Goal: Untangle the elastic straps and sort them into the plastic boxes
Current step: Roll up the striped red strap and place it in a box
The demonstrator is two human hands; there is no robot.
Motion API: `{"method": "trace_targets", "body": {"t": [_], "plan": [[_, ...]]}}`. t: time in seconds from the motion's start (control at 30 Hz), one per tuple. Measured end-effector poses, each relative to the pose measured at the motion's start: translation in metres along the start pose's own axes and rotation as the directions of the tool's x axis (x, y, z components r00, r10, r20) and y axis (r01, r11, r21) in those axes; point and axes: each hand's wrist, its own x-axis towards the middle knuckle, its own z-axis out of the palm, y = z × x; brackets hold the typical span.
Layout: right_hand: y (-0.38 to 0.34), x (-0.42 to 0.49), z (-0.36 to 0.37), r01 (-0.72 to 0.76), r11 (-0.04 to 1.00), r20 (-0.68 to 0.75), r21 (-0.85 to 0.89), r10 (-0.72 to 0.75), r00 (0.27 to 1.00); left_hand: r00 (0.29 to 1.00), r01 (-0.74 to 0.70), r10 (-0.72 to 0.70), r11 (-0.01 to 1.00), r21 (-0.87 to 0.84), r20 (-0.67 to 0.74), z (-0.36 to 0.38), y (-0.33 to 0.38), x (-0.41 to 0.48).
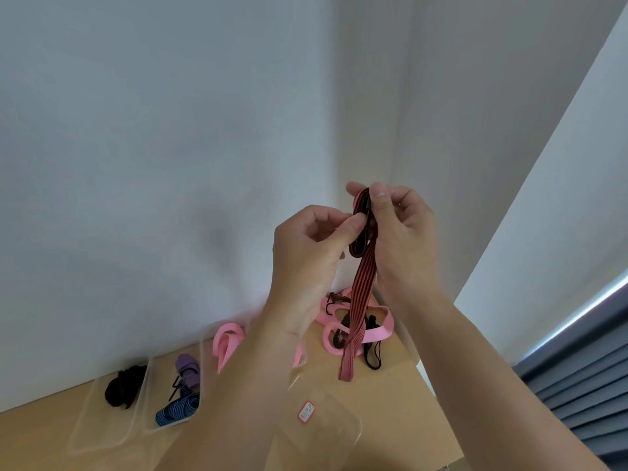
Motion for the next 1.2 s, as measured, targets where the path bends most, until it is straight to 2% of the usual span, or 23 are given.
{"method": "trace_targets", "body": {"t": [0.2, 0.3, 0.5, 0.63, 0.7, 0.77, 0.83, 0.9, 1.0, 1.07, 1.13, 1.2], "plan": [[0.003, -0.003, -0.010, 0.008, 0.995, 0.078, -0.098, -0.001, 0.997, 0.996, 0.036, -0.030, 0.997, -0.062, 0.088, -0.004, 0.001, 0.007], [0.002, 0.000, -0.012, 0.026, 0.991, 0.121, -0.128, -0.010, 0.993, 1.000, -0.004, 0.006, 0.998, -0.057, 0.030, -0.001, 0.001, 0.007], [0.016, -0.008, -0.018, 0.171, 0.933, 0.240, -0.317, -0.096, 0.966, 0.986, -0.031, -0.010, 0.969, -0.244, -0.164, 0.005, 0.006, 0.012], [0.017, -0.012, -0.020, 0.150, 0.971, 0.305, -0.188, -0.087, 0.948, 0.979, -0.041, -0.014, 0.962, -0.269, -0.201, 0.008, 0.006, 0.011], [0.013, -0.009, -0.025, 0.137, 0.976, 0.333, -0.167, -0.075, 0.940, 0.992, -0.018, -0.009, 0.976, -0.217, -0.124, 0.005, 0.005, 0.012], [0.007, -0.004, -0.033, 0.148, 0.971, 0.391, -0.187, -0.065, 0.918, 0.999, -0.008, 0.014, 0.995, -0.100, 0.052, -0.010, 0.005, 0.017], [0.002, 0.000, -0.041, 0.137, 0.967, 0.449, -0.217, -0.026, 0.893, 0.965, -0.028, 0.032, 0.999, -0.017, 0.261, -0.029, 0.008, 0.022], [-0.002, 0.004, -0.044, 0.071, 0.976, 0.447, -0.205, 0.029, 0.894, 0.938, -0.065, 0.063, 0.998, -0.008, 0.342, -0.040, 0.011, 0.023], [-0.003, 0.006, -0.036, -0.047, 0.993, 0.295, -0.106, 0.077, 0.952, 0.973, -0.176, 0.169, 0.984, 0.031, 0.159, -0.028, 0.005, 0.015], [-0.003, 0.005, -0.025, -0.120, 0.990, 0.170, -0.074, 0.131, 0.977, 0.945, -0.328, 0.325, 0.936, 0.125, 0.040, -0.010, -0.003, 0.007], [-0.002, 0.001, -0.017, -0.209, 0.977, 0.138, -0.038, 0.212, 0.967, 0.833, -0.521, 0.553, 0.791, 0.321, -0.009, 0.004, -0.012, 0.002], [-0.001, -0.003, -0.013, -0.286, 0.958, 0.193, -0.002, 0.281, 0.940, 0.712, -0.599, 0.702, 0.625, 0.500, -0.025, 0.015, -0.019, 0.000]]}}
